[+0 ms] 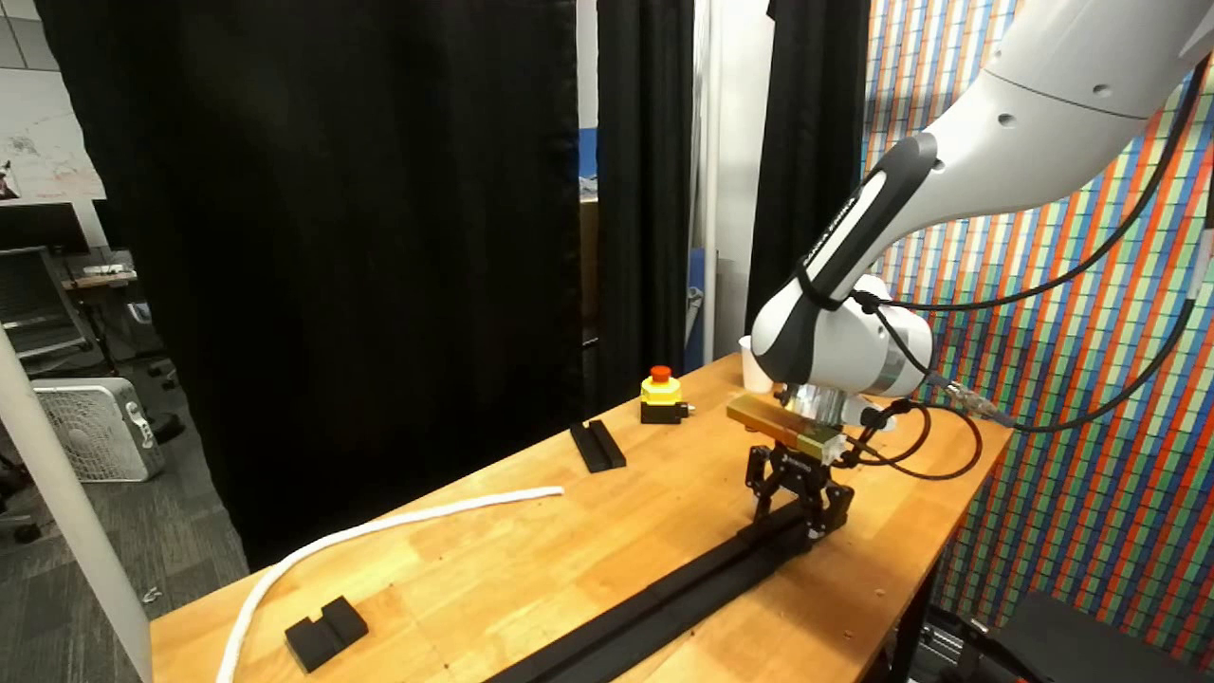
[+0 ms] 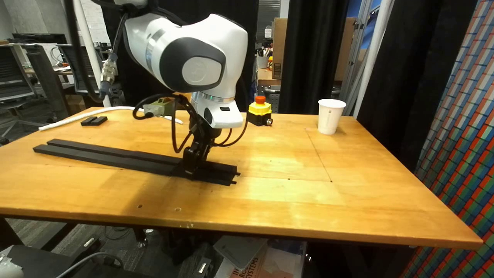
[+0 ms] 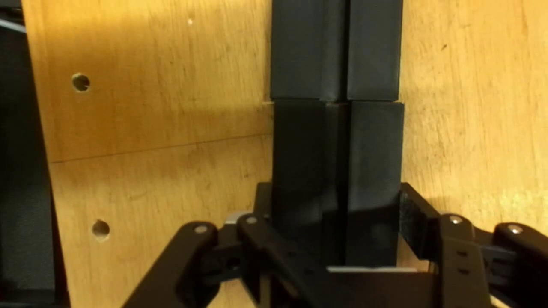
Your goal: Join the four pieces of the black objects together
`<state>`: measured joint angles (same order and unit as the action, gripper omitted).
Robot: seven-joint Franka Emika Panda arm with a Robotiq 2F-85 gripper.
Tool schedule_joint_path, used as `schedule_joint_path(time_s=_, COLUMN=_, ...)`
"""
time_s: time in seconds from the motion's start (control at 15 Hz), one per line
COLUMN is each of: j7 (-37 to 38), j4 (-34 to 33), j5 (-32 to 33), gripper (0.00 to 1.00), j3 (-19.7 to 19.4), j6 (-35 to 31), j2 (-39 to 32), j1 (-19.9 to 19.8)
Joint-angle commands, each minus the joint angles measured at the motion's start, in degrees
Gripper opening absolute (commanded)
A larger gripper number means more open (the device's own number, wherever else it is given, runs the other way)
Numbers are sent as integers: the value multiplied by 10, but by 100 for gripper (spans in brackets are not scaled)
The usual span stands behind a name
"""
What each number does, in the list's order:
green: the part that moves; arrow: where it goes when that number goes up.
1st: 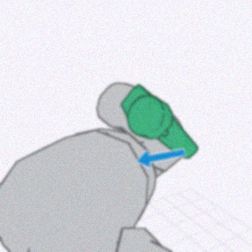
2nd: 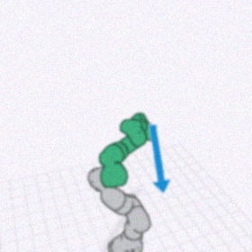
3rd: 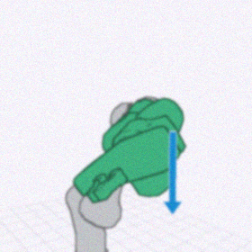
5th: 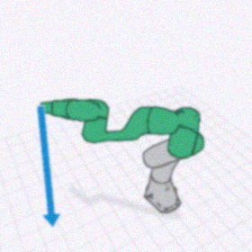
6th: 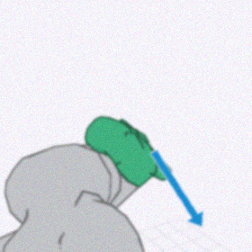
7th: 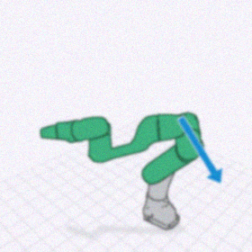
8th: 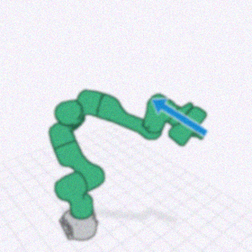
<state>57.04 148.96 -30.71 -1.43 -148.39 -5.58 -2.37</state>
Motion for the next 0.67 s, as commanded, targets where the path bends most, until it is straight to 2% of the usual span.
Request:
schedule_joint_path(time_s=0.0, j7=-2, j4=13, j5=-19, gripper=46, j3=7, j6=-23, j2=-3, j1=11)
schedule_joint_path(time_s=0.6, j7=-2, j4=34, j5=-42, gripper=46, j3=14, j6=-49, j2=6, j1=21)
